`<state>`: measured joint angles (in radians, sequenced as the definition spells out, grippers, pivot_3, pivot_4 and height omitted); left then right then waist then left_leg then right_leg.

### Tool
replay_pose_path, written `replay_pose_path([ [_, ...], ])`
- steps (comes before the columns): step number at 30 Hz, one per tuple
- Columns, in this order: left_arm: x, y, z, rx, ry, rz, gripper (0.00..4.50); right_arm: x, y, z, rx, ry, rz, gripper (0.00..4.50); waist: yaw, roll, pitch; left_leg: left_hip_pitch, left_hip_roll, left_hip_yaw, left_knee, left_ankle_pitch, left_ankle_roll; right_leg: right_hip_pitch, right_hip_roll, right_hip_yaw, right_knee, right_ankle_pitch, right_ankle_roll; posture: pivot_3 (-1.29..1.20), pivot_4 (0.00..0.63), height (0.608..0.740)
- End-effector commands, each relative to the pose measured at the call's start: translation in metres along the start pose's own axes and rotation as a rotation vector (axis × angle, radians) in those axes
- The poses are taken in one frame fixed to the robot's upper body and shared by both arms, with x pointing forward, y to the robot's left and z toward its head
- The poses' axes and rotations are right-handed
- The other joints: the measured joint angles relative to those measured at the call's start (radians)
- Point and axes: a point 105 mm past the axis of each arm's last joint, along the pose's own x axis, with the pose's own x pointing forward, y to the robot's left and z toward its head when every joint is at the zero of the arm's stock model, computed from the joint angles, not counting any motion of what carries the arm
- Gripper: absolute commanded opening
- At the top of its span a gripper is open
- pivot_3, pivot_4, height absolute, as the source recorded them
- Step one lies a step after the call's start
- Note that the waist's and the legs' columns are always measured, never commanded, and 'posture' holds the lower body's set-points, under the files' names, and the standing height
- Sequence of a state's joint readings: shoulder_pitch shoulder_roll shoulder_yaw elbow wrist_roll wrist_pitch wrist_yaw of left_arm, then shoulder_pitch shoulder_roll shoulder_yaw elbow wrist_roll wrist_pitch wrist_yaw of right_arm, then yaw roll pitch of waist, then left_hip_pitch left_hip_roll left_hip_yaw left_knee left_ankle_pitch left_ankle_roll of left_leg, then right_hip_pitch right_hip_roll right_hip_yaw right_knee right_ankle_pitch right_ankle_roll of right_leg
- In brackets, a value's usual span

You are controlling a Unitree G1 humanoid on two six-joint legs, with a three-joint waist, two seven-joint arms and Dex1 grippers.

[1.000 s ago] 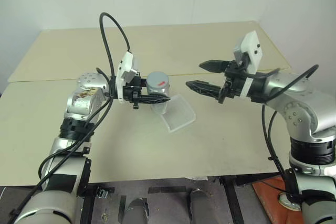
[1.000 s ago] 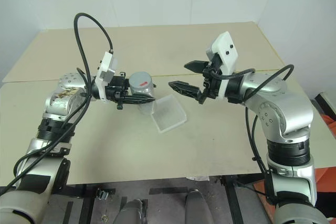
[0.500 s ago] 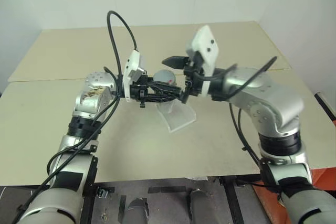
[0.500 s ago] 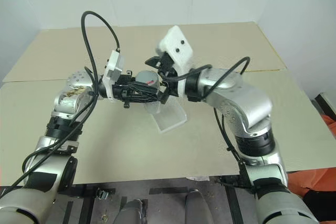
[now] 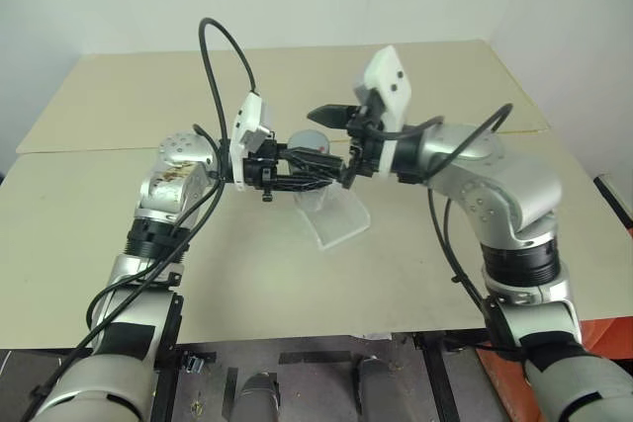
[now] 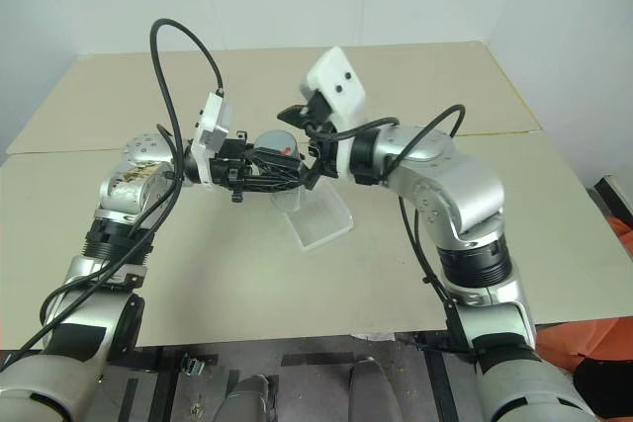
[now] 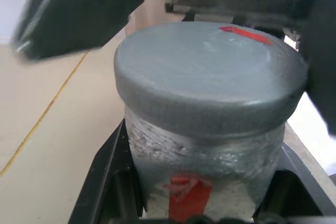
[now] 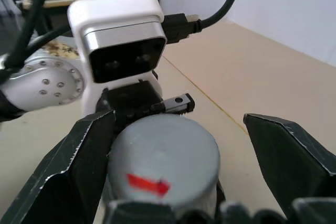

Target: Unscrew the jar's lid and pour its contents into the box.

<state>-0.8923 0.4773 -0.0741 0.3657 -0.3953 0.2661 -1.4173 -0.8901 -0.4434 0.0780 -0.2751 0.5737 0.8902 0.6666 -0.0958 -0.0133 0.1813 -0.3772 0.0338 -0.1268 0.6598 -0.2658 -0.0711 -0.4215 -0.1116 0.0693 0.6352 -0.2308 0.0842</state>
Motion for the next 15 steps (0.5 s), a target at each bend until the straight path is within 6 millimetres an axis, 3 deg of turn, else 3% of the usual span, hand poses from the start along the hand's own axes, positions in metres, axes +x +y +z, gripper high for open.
replay_pose_path([
  [1, -0.008, 0.001, 0.013, 0.045, -0.018, 0.009, 1.97, -0.021, -0.009, 0.010, -0.037, -0.052, -0.021, 4.46, 0.000, 0.000, 0.000, 0.000, 0.000, 0.000, 0.000, 0.000, 0.000, 0.000, 0.000, 0.000, 0.000, 0.000, 0.000, 0.00, 0.150, 0.740],
  [6, -0.012, 0.002, 0.013, 0.045, -0.012, 0.013, 1.97, -0.031, -0.016, 0.003, -0.043, -0.025, -0.023, 4.46, -0.004, 0.000, 0.000, 0.000, 0.000, 0.001, 0.000, 0.000, 0.000, 0.000, 0.000, 0.000, -0.003, 0.000, 0.000, 0.00, 0.150, 0.740],
  [15, -0.006, 0.002, 0.014, 0.040, -0.022, 0.007, 1.97, -0.014, 0.009, 0.029, -0.072, -0.129, 0.073, 4.46, -0.002, 0.000, 0.000, 0.000, 0.000, 0.000, 0.000, 0.000, 0.000, 0.000, 0.000, 0.000, -0.002, 0.000, 0.000, 0.00, 0.150, 0.740],
])
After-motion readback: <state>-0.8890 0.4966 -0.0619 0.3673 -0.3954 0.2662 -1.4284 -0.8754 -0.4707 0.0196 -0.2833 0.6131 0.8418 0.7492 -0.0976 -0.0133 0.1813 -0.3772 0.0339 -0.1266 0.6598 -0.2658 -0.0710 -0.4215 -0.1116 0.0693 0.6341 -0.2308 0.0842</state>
